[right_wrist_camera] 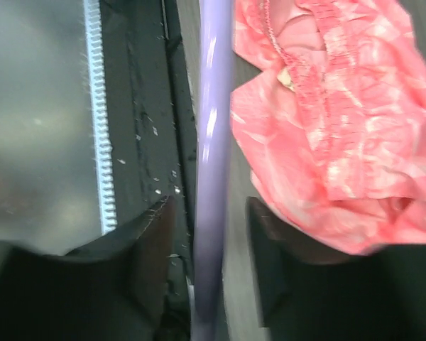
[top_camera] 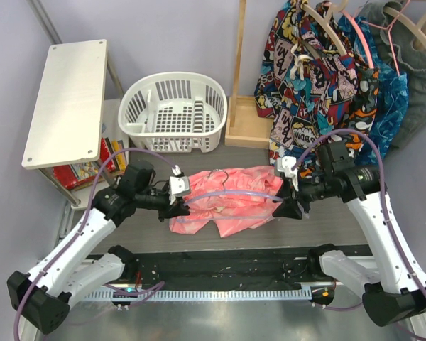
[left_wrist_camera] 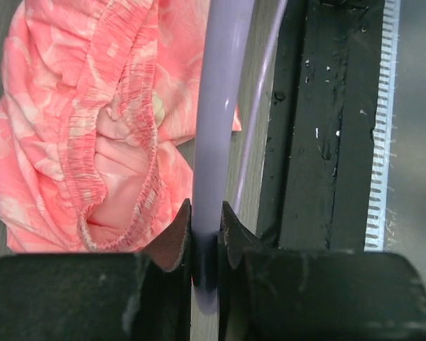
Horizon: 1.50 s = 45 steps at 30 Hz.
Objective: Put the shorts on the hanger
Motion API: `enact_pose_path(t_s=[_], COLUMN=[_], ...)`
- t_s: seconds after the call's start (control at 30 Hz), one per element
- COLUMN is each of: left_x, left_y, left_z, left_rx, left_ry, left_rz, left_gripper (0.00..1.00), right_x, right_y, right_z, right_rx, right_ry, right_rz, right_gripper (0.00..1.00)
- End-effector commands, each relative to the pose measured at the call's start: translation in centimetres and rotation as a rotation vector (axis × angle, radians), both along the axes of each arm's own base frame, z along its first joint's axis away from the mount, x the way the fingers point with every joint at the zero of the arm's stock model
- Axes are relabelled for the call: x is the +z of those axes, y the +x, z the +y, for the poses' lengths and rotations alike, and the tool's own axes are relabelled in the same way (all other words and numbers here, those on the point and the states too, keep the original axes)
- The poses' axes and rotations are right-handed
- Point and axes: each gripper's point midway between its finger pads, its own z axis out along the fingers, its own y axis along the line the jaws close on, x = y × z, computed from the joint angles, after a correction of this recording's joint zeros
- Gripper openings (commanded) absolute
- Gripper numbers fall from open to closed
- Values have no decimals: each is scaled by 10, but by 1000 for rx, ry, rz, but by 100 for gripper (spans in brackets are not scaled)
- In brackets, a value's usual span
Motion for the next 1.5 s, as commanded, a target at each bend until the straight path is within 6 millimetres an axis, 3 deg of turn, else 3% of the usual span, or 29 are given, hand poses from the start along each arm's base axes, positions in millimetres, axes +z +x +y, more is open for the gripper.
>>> enact_pose_path(t_s=[0.0,0.1,0.23,0.27,0.43,0.63,0.73,0.93,1.03,1.07,1.1,1.13,1.2,1.27,1.3,1.47], left_x=[9,7,8,12,6,10,13,12,9,8,8,8,8,14,16,10], left_y=[11,17,25,25,25,29,32,34,32,32,32,32,32,38,40,62], left_z=[-1,5,5,3,-6,-12,-17,-18,-16,-15,-15,-14,-10,-6,-4,21], left_rx=[64,78,89,79,47,45,48,56,58,62,64,67,99,164,205,374], left_ry=[5,57,84,77,126,138,138,141,146,148,151,153,160,150,141,165], left_rz=[-44,-71,-96,-105,-123,-116,-106,-94,-92,-93,-93,-96,-81,-61,-28,128], left_gripper=[0,0,0,0,0,0,0,0,0,0,1,3,17,40,46,52], right_x=[4,7,14,19,36,31,29,23,24,24,24,26,26,25,26,27], right_y=[20,24,32,44,51,58,58,61,60,61,61,60,59,55,53,42], right_z=[19,20,27,33,62,88,101,115,114,114,113,112,107,98,93,60], right_rx=[-21,39,76,65,83,124,156,180,185,181,179,178,172,161,157,121], right_ry=[1,-43,-44,-25,47,62,71,74,77,76,73,74,60,33,19,-59], right_rz=[118,138,102,58,26,36,46,45,37,34,30,19,-2,-44,-72,-221], right_gripper=[79,99,100,99,94,88,82,49,25,9,1,1,1,1,1,1])
